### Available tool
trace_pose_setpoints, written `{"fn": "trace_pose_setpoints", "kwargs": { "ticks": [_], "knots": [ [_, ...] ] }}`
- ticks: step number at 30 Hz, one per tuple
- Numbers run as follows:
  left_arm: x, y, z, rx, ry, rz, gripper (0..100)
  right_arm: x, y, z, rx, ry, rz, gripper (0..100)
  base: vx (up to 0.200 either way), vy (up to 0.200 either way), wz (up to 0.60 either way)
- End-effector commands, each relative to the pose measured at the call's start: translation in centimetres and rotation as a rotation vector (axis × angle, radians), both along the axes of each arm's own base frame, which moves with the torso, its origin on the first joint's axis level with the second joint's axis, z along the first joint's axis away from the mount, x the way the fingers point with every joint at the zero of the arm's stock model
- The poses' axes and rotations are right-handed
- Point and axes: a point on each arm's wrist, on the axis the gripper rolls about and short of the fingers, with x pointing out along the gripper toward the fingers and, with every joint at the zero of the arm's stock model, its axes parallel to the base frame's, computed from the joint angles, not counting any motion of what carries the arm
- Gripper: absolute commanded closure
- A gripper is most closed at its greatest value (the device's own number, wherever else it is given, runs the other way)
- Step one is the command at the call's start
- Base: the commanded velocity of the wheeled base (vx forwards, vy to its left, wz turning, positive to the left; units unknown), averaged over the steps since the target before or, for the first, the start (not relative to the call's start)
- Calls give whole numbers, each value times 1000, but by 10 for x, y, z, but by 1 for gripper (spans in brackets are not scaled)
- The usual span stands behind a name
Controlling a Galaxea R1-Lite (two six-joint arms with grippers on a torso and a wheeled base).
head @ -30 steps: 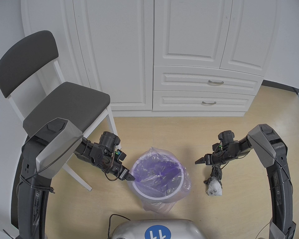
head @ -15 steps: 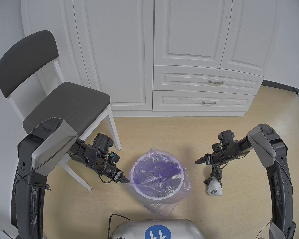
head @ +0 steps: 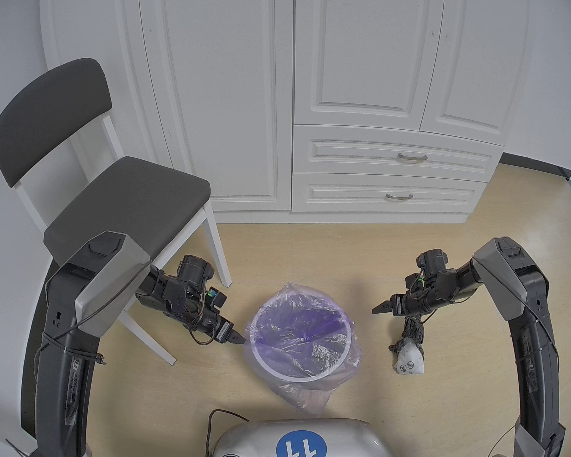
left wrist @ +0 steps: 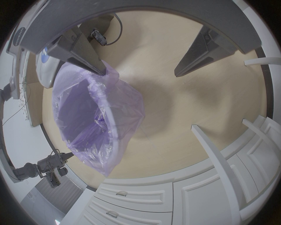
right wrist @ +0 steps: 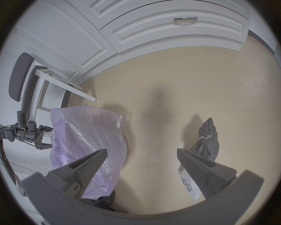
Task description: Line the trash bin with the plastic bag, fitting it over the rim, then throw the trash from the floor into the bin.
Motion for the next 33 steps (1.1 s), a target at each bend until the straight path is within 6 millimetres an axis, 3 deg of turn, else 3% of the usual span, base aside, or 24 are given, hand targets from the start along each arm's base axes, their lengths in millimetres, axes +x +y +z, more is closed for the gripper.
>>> {"fn": "trace_pose_setpoints", "kwargs": {
  "ticks": [1, 11, 14, 16, 17, 21, 28, 31, 33],
  "knots": [
    [5, -3, -15, 1, 12, -1, 0, 0, 0, -1, -1, 0, 0, 0, 0, 0, 0],
    [31, -16, -15, -22, -66, 5, 0, 0, -1, -1, -1, 2, -3, 0, 0, 0, 0],
    [47, -20, -18, -44, -101, 55, 0, 0, -1, -1, -2, 0, -4, 0, 0, 0, 0],
    [47, -20, -18, -44, -101, 55, 0, 0, -1, -1, -2, 0, -4, 0, 0, 0, 0],
    [60, -23, -21, -38, -139, 94, 0, 0, -1, -1, -4, 1, -4, 0, 0, 0, 0],
    [66, -23, -27, -52, -133, 144, 0, 0, -1, -1, -4, -1, -4, 0, 0, 0, 0],
    [71, -23, -16, -96, -189, 167, 0, 0, 1, 0, -8, -6, 3, 0, 0, 0, 0],
    [69, -25, 12, -119, -182, 190, 0, -6, 6, 8, -8, -3, 16, 0, 0, 0, 0],
    [63, -23, 19, -108, -157, 186, 0, -7, 5, 13, -6, -11, 17, 0, 0, 0, 0]
  ]
}}
